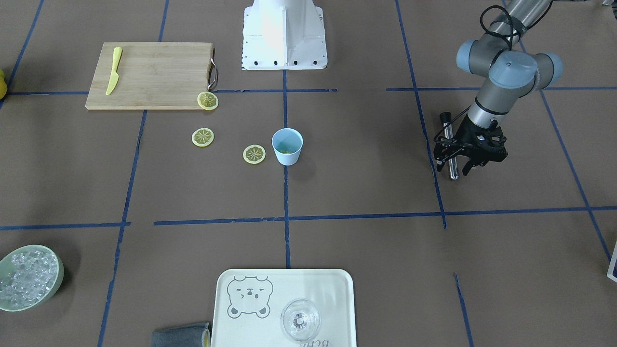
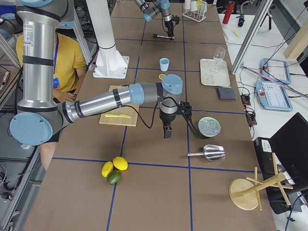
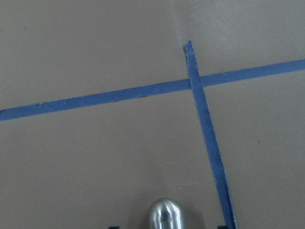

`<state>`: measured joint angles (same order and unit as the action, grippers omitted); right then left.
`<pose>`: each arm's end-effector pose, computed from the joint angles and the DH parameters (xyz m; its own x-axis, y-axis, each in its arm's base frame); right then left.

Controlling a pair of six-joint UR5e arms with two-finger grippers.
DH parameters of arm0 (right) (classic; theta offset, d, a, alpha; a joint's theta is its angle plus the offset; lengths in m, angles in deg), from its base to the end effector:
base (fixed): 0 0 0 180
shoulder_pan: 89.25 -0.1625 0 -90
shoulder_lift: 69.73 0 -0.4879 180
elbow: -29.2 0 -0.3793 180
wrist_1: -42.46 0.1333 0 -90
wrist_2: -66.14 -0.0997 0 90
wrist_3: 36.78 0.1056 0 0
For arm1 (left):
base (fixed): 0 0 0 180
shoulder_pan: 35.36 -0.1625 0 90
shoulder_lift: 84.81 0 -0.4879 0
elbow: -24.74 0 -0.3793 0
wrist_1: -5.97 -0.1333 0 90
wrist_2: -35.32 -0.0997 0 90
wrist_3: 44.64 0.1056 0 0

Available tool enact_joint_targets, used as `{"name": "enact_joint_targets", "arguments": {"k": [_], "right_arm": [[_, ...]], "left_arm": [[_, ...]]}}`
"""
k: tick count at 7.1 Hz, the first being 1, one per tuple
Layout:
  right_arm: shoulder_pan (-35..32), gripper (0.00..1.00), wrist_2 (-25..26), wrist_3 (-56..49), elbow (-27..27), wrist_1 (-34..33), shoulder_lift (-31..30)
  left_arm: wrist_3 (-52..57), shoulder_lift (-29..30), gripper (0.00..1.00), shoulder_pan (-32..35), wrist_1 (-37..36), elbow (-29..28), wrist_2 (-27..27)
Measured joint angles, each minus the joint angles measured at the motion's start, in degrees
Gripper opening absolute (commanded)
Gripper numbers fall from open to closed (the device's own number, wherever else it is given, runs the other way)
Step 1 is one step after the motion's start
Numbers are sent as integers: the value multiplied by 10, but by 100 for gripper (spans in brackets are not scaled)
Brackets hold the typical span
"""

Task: Squeeze lemon into cup
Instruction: 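Grasp the metal rod upright with the left gripper, then lift the metal rod and lower its tip into the blue cup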

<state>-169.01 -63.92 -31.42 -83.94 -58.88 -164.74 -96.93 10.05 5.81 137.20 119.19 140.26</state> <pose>-0.0115 -0.4312 0.5990 0.7529 -0.1187 0.6473 0.1067 0.9926 0.0580 0.3500 -0.4470 0.5752 0.6759 0.1940 -0.7110 0.0920 0.9350 0.3426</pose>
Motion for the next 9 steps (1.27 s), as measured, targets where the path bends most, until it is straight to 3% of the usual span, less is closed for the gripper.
{"name": "enact_joint_targets", "arguments": {"k": [2, 3, 4, 7, 9], "right_arm": [[-1, 100, 0, 0, 0, 0, 0], [-2, 100, 0, 0, 0, 0, 0], [-2, 100, 0, 0, 0, 0, 0], [-2, 100, -1, 0, 0, 0, 0], [-2, 100, 0, 0, 0, 0, 0]], "left_arm": [[0, 1, 28, -2, 0, -2, 0], [0, 1, 5, -3, 0, -2, 0], [1, 0, 0, -2, 0, -1, 0], [6, 0, 0, -1, 1, 15, 1], [56, 16, 0, -1, 16, 48, -39]]}}
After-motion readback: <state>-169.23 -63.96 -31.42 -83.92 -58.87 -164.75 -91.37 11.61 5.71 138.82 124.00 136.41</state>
